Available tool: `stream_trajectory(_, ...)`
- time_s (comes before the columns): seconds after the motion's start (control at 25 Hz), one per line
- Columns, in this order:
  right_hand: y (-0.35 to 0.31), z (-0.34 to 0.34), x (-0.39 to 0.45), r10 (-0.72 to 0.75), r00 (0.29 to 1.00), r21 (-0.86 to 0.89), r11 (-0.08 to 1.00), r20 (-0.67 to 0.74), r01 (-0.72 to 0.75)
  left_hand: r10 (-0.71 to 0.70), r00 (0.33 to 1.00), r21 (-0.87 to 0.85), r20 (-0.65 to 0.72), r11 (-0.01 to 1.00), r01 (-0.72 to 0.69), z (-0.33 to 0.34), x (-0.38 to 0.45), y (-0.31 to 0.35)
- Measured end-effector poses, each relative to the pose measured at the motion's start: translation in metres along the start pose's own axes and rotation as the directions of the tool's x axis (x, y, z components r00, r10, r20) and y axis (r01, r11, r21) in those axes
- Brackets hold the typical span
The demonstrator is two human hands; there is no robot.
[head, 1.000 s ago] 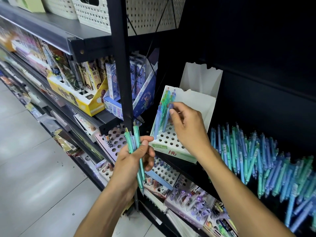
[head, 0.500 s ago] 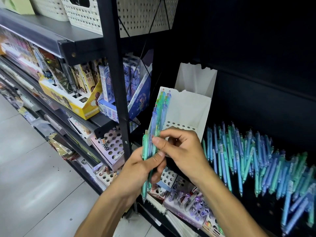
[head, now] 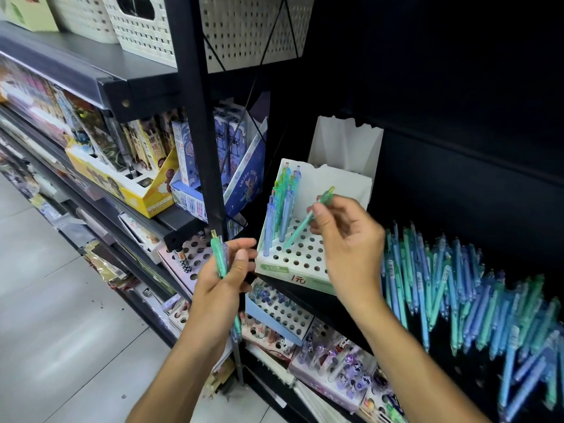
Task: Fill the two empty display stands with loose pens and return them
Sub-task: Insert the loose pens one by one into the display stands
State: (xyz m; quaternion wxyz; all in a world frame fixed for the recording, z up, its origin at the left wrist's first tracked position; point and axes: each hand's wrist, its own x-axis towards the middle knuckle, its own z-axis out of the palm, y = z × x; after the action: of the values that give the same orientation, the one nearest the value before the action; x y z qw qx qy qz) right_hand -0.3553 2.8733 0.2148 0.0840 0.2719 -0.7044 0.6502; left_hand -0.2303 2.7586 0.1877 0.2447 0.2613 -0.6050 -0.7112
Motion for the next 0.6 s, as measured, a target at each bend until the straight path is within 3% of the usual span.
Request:
stream_trajectory(0.28, 0.004, 0.014, 0.011, -0.099, 0.986, -0.186, 0.975, 0.132, 0.122, 0.003, 1.0, -0.008, 0.02, 1.0, -0.003, 0.0, 0.001, -0.001)
stream_trajectory(0.44, 0.007, 0.019, 0.016, 0.022, 0.951, -0.304, 0.95, 0.307, 0.076, 0.009, 0.998, -0.028, 0.064, 1.0, -0.008, 0.001, -0.001, 0.001)
stream_trajectory(0.52, 0.003, 0.019, 0.012, 0.025, 0.971, -0.35, 0.935, 0.237, 0.062, 0.018, 0.996, -0.032, 0.086, 0.999, -0.016, 0.003, -0.001, 0.001)
stream_trajectory(0.6, -0.006, 0.016, 0.002, -0.085, 0.991, -0.357, 0.927, 0.108, 0.118, 0.017, 0.995, -0.034, 0.103, 0.999, -0.014, 0.004, -0.002, 0.002)
